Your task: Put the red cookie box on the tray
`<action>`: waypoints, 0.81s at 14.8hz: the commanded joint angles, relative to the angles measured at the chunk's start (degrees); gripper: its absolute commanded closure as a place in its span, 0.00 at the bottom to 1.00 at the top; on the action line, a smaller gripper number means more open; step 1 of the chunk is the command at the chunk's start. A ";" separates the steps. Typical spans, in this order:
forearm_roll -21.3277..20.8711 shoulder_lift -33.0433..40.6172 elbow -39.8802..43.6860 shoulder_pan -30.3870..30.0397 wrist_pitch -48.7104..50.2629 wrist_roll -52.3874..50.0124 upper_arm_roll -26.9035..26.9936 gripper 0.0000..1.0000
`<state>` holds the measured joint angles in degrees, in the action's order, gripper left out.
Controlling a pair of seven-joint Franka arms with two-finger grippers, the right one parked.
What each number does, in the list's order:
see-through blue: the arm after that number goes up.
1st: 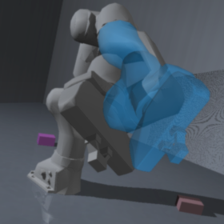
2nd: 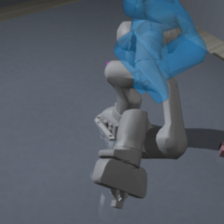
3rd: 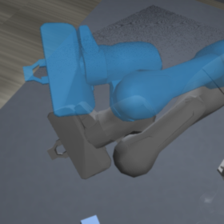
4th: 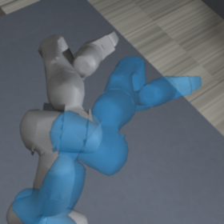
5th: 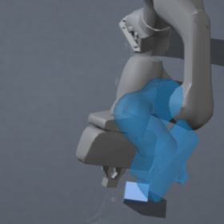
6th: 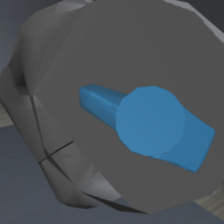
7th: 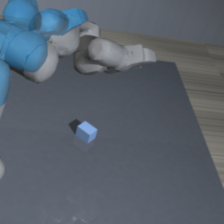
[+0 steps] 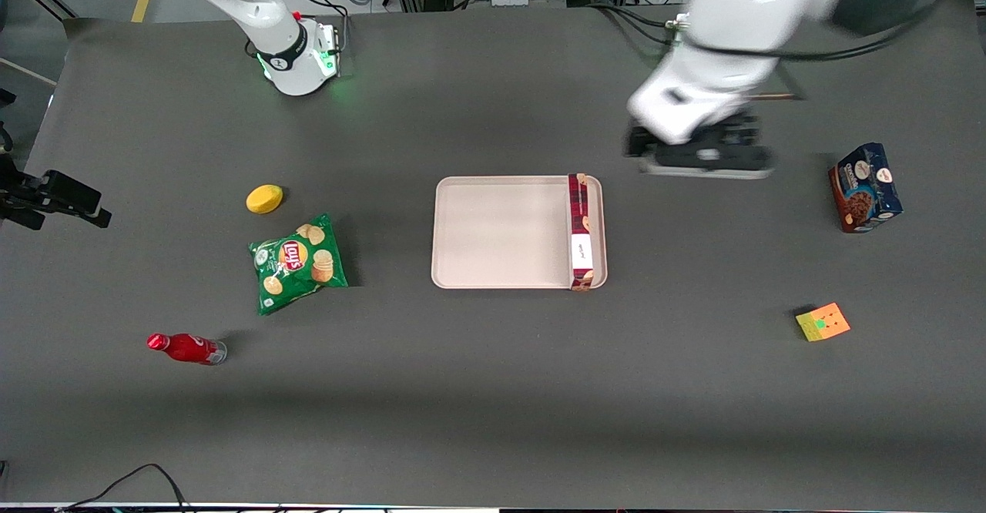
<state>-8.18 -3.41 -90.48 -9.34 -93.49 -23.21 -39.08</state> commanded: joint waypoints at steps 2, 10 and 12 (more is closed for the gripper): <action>5.45 13.14 -10.30 6.34 0.07 10.81 19.10 0.00; 8.88 15.82 -21.95 8.81 -11.89 16.70 29.41 0.00; 8.88 12.04 -17.65 8.55 -11.46 17.31 29.50 0.00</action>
<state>-0.02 13.87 -113.85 -1.77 -105.13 -7.04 -10.55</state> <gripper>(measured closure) 0.000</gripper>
